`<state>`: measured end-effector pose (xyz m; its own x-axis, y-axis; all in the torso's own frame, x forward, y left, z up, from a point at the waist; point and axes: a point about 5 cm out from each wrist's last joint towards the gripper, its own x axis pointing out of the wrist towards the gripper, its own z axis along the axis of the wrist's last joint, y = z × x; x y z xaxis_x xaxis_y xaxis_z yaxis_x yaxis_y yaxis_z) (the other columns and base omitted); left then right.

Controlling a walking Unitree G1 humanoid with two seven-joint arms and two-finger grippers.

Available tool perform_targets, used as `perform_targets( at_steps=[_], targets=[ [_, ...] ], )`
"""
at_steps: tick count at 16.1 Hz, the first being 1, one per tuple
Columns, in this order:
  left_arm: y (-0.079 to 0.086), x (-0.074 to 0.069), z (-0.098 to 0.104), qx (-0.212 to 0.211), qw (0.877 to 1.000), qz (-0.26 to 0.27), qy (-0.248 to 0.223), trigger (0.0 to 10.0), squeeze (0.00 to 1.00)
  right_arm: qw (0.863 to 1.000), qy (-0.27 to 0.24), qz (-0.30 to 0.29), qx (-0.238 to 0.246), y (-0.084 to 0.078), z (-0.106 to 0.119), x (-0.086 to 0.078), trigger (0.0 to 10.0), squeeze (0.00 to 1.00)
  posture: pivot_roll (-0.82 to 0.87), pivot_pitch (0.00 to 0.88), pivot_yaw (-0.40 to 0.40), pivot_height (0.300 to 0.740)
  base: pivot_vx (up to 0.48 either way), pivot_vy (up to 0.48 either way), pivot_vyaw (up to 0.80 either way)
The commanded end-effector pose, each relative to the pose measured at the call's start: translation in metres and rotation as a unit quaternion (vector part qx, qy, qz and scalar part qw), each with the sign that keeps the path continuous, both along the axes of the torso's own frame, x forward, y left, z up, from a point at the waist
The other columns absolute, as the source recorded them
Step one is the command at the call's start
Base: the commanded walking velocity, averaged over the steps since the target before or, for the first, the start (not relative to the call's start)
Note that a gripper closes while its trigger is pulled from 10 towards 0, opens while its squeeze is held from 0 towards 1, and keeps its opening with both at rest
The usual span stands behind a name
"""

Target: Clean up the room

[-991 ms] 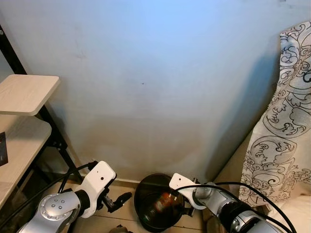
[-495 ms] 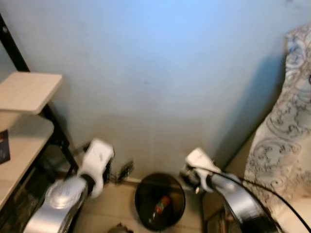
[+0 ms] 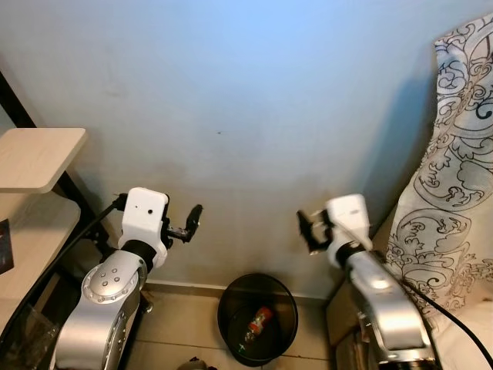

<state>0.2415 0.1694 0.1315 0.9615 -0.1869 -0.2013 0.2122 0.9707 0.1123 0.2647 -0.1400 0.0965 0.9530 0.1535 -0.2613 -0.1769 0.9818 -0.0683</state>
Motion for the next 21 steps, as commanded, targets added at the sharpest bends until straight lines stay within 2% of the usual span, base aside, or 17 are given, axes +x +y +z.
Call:
perform_targets(
  at_steps=[1, 8, 13, 16, 21],
  targets=[
    [0.003, 0.001, 0.0, -0.002, 1.0, 0.016, -0.005, 10.0, 0.0, 1.0, -0.007, 0.003, 0.023, -0.001, 0.008, 0.0, 10.0, 0.0, 0.06, 0.0, 0.021, 0.74, 0.0, 0.0, 0.0],
    [0.0, -0.001, -0.002, -0.003, 1.0, 0.03, -0.009, 10.0, 0.0, 0.998, -0.015, 0.063, 0.013, 0.01, 0.02, -0.001, 10.0, 0.0, 0.07, 0.0, -0.01, 0.74, 0.0, 0.0, 0.0],
    [-0.004, -0.001, -0.002, -0.007, 1.0, 0.022, -0.011, 10.0, 0.0, 0.998, -0.012, 0.061, 0.017, 0.008, 0.021, -0.004, 10.0, 0.0, 0.06, 0.0, -0.007, 0.74, 0.0, 0.0, 0.0],
    [-0.004, 0.0, -0.002, -0.008, 1.0, 0.021, -0.01, 10.0, 0.0, 0.998, -0.007, 0.059, 0.013, 0.007, 0.02, -0.003, 10.0, 0.0, 0.07, 0.0, -0.008, 0.74, -0.376, 0.0, 0.0],
    [-0.004, -0.001, -0.003, -0.004, 1.0, 0.023, -0.008, 10.0, 0.0, 0.998, -0.006, 0.061, 0.015, 0.008, 0.02, -0.004, 10.0, 0.0, 0.06, 0.0, -0.006, 0.74, 0.0, 0.0, 0.0]
  ],
)
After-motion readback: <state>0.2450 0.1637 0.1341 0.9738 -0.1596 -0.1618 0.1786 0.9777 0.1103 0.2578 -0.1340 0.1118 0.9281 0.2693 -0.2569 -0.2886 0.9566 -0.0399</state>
